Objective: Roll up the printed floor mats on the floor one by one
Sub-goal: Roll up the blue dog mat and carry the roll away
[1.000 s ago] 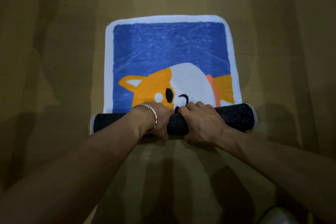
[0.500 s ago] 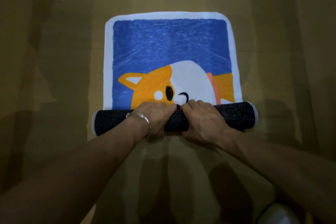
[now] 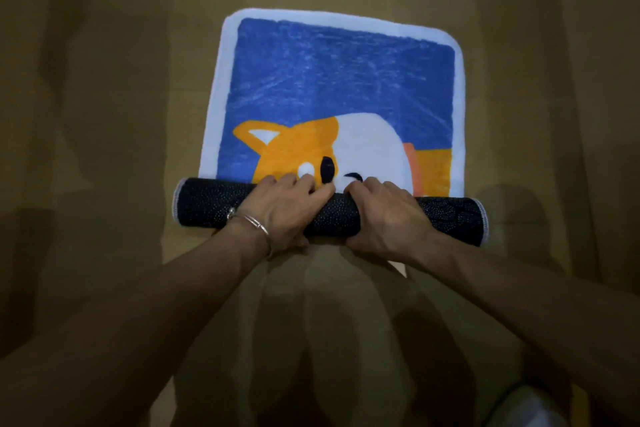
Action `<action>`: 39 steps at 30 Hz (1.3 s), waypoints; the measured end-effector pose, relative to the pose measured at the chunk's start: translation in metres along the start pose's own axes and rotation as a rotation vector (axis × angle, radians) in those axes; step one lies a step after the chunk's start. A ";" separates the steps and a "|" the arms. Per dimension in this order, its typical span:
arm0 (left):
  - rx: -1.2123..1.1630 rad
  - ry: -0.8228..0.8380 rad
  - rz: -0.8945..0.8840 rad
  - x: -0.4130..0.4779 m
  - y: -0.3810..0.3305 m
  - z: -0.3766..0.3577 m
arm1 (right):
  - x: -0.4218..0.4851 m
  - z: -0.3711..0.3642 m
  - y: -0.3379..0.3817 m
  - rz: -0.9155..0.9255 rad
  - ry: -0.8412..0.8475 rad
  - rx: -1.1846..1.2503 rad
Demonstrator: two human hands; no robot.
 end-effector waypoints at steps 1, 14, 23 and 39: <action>-0.017 -0.003 0.013 0.001 0.001 0.001 | 0.000 0.000 0.001 0.011 0.001 -0.021; -0.343 0.353 0.064 0.012 -0.007 -0.017 | 0.000 0.002 0.009 0.331 0.035 -0.169; -0.074 0.016 -0.002 -0.007 -0.017 -0.013 | 0.008 -0.001 0.005 0.290 0.050 -0.114; -0.303 -0.043 0.162 0.000 0.002 0.002 | 0.020 0.019 0.004 0.243 -0.008 -0.250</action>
Point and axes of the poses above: each hand's wrist, its own x-axis towards the middle knuckle, its own z-axis out of the back of the hand, y = z × x, the point moved 8 cm from there along x, towards the middle knuckle, and after that the axes turned 15 degrees about -x, right-handed, at the moved point
